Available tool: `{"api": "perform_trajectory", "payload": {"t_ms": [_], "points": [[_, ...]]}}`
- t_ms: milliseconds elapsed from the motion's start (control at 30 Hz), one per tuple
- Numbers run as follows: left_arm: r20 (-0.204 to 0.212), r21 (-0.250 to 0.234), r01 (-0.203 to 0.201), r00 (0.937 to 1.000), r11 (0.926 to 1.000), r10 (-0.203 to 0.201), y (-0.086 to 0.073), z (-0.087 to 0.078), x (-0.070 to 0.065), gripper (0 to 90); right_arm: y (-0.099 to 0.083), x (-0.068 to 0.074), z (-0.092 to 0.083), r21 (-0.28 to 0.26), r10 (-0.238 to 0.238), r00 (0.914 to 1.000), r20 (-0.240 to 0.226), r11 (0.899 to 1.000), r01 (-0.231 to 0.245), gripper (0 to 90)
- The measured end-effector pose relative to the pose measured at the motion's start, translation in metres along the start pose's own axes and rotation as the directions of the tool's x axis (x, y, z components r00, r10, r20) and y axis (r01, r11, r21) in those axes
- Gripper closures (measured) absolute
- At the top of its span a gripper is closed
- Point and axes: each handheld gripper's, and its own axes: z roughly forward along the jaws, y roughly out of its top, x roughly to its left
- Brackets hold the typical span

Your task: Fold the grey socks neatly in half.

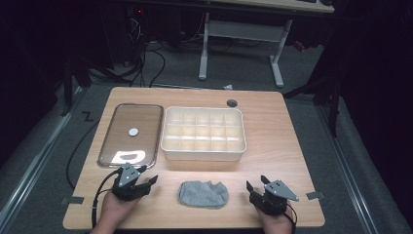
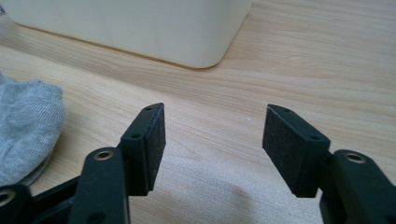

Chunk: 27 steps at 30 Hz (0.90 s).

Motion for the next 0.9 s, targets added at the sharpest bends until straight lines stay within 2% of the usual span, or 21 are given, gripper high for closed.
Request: {"api": "perform_trajectory", "payload": {"t_ms": [100,200,300,400,700,900], "points": [[0.007,0.002,-0.005,1.0,1.0,0.005,0.0,0.001,-0.001,42.4,0.0,0.0,-0.001,0.001,0.018,0.9998,-0.011,1.0,-0.018,41.5],[0.003,0.008,-0.011,0.9999,0.9999,0.011,0.0,0.002,-0.002,41.2,-0.002,0.004,-0.003,-0.003,0.001,0.9999,0.015,1.0,-0.001,40.2],[0.003,0.003,-0.005,1.0,1.0,0.005,0.0,0.0,-0.001,41.0,-0.002,0.005,-0.003,-0.002,-0.01,0.9999,0.013,1.0,0.01,40.5],[0.007,0.009,-0.002,1.0,1.0,0.002,0.0,0.0,-0.001,40.6,-0.002,0.006,-0.002,-0.008,-0.02,0.9998,-0.007,1.0,0.02,41.0],[0.041,0.022,0.02,0.999,0.9996,-0.021,0.0,0.002,-0.003,42.2,-0.001,0.005,-0.003,-0.016,0.012,0.9989,-0.045,1.0,-0.013,45.5],[0.056,0.026,0.0,0.9984,0.9996,-0.002,0.0,0.002,-0.01,43.9,-0.001,0.012,-0.004,-0.019,-0.014,0.9983,-0.057,1.0,0.013,50.0]]}}
